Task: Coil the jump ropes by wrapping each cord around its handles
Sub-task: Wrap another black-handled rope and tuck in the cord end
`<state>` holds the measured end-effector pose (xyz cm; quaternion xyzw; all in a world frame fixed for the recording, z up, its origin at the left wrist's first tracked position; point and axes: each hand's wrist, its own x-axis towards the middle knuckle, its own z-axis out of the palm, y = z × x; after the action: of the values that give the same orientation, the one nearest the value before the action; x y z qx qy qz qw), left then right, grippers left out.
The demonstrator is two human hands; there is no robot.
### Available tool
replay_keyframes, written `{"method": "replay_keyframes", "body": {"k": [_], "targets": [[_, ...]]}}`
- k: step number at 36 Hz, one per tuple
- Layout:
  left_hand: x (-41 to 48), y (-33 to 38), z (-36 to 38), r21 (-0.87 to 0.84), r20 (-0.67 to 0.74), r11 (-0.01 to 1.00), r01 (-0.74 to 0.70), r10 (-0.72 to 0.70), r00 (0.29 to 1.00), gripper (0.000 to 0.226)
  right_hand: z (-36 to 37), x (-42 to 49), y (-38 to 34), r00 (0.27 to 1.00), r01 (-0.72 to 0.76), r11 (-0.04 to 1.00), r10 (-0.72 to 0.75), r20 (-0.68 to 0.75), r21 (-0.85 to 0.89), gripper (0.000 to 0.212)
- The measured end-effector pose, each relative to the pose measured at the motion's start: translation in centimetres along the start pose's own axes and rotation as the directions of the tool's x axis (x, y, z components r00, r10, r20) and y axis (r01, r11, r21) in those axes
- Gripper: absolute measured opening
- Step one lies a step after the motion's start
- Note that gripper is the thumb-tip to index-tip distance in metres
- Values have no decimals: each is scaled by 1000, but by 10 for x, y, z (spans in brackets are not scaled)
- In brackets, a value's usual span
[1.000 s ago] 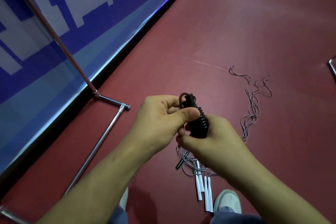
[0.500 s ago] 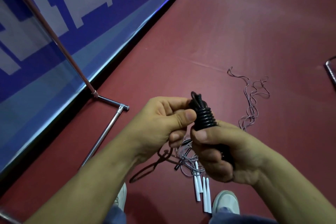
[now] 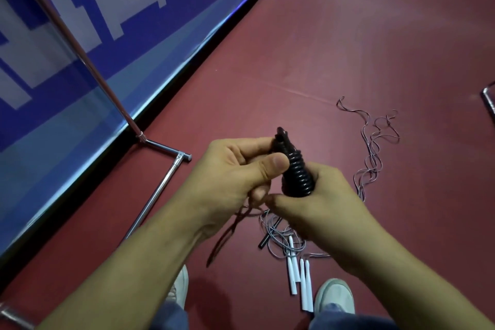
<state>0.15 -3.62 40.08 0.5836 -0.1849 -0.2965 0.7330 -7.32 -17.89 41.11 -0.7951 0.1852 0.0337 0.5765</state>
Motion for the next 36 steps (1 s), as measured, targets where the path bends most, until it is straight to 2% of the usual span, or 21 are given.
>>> {"method": "replay_keyframes", "body": {"k": [2,4,6,8,9,10,11,12,14,15,16,18,20,23,26,28,32,36], "targets": [[0,3,-2,-35,77,999,-12,14,997,26,-2,-6,-5,979,-81,969,33,203,233,29],[1,3,-4,-71,140,997,-4,14,990,30,-7,-10,-8,921,-182,908,23,388,378,13],[2,3,-6,-88,201,996,4,14,979,33,-15,-11,-10,809,-324,830,-6,588,455,17],[4,2,-9,-63,232,998,-4,18,972,36,-22,-9,-7,635,-517,683,-98,766,516,13],[4,1,-8,-48,228,999,-13,24,973,34,-23,-7,-3,574,-589,612,-143,806,528,7],[4,0,-7,-38,206,999,-18,25,978,32,-22,-5,1,561,-631,565,-141,815,532,4],[5,-2,-5,-36,167,999,-14,20,986,29,-20,-3,2,589,-653,544,-71,805,527,11],[6,-4,-3,-42,113,999,-7,11,993,28,-18,-1,2,649,-637,570,32,760,520,19],[6,-7,0,-71,-8,997,8,-8,1000,29,-14,0,-2,821,-466,766,187,540,442,25],[6,-8,1,-76,-70,997,11,-16,997,29,-13,0,-5,894,-361,857,206,399,367,25],[6,-7,1,-67,-127,998,12,-20,992,26,-12,1,-7,947,-266,917,192,257,297,24],[7,-7,0,-25,-226,1000,9,-15,974,18,-10,3,-5,995,-91,987,87,39,129,24],[8,-10,3,12,-295,1000,8,-4,955,15,-4,2,-3,999,6,995,-10,-42,-96,25],[8,-12,8,70,-316,998,1,21,949,14,9,-3,1,994,1,947,-37,-107,-321,34],[5,-9,7,158,-250,987,-19,58,967,12,10,-1,2,984,36,947,-89,-154,-319,40],[4,-6,3,218,-227,975,-37,87,970,12,5,3,1,993,23,972,-48,-104,-232,40],[3,0,-5,297,-193,953,-63,125,973,10,-6,3,-2,994,-72,992,63,84,108,20],[2,2,-6,372,-123,923,-99,155,980,13,-12,0,-4,975,-141,949,83,208,281,26]]}}
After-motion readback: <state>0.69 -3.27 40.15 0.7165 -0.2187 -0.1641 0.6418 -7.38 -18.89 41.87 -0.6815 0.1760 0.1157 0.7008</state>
